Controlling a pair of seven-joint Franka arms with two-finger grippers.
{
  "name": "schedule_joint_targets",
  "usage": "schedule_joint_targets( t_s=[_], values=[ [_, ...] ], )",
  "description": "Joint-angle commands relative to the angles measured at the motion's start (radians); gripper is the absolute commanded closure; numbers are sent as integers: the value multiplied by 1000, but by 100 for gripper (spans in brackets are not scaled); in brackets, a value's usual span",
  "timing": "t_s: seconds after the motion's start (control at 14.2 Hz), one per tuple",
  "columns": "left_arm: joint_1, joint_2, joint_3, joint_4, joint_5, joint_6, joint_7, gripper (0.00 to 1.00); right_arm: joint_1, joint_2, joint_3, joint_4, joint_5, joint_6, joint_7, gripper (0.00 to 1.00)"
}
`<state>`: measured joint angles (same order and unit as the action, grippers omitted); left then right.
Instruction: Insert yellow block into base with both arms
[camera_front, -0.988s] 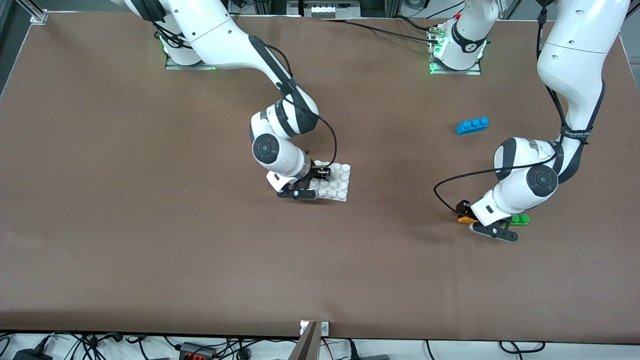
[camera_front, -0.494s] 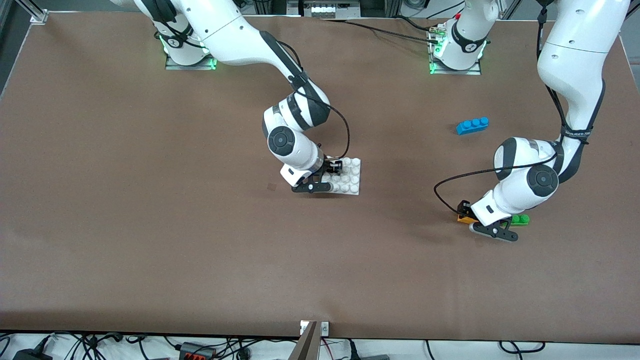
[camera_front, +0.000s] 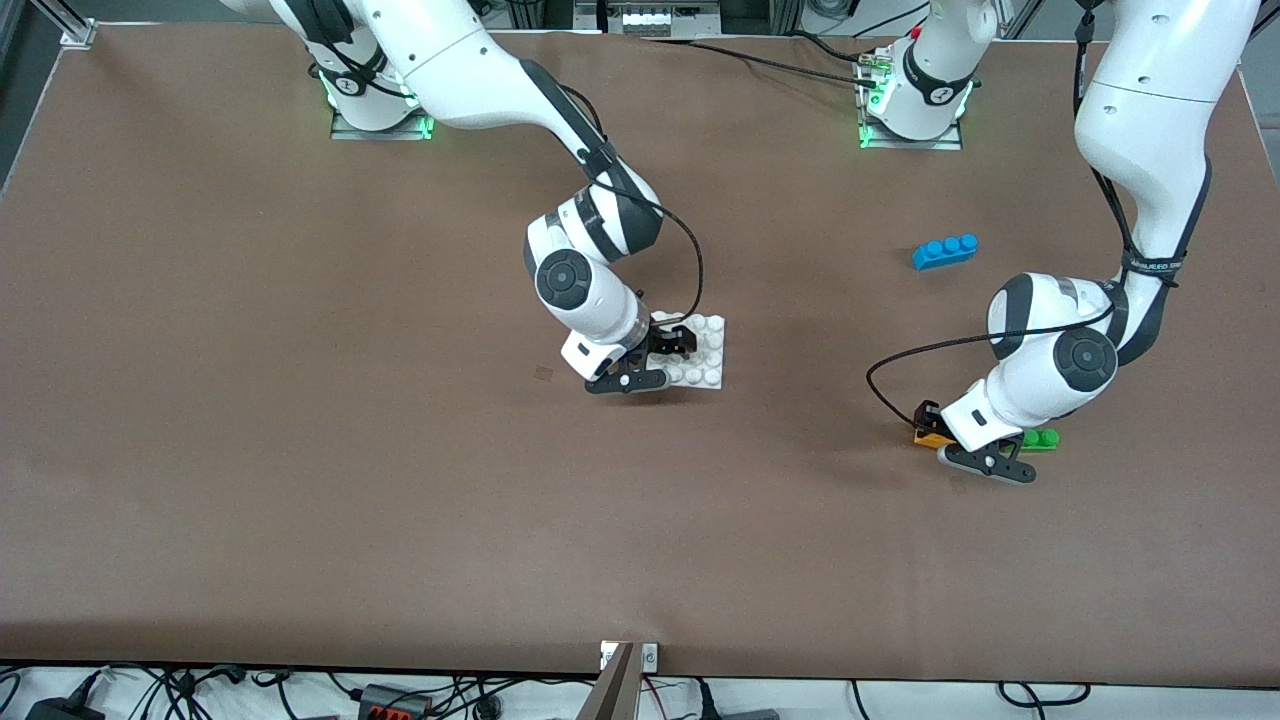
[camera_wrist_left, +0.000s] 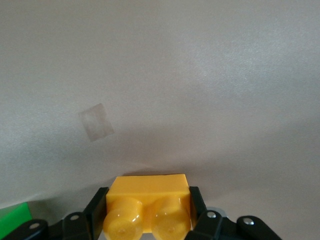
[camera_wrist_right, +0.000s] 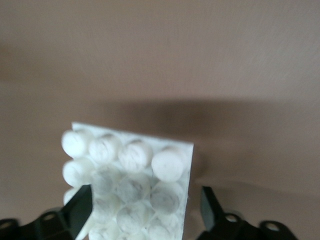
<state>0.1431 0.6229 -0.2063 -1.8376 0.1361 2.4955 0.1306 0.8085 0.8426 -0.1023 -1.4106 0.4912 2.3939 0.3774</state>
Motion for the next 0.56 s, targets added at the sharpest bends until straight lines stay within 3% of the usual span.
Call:
schedule_joint_targets(
  t_s=[0.0,0.28,0.49],
  values=[
    [-2,-32,-5,-9,13,-36,15,37,15,-123,-114,-14,-40,-198,-9,0],
    [-10,-51,-44,-8,11,-61,-15,37,8,-290,-215,-14,-288,-497,-8,0],
    [-13,-69,-99,-6,11,-110,-112,37,-3,-436,-304,-14,-382,-740,-82,0]
  ],
)
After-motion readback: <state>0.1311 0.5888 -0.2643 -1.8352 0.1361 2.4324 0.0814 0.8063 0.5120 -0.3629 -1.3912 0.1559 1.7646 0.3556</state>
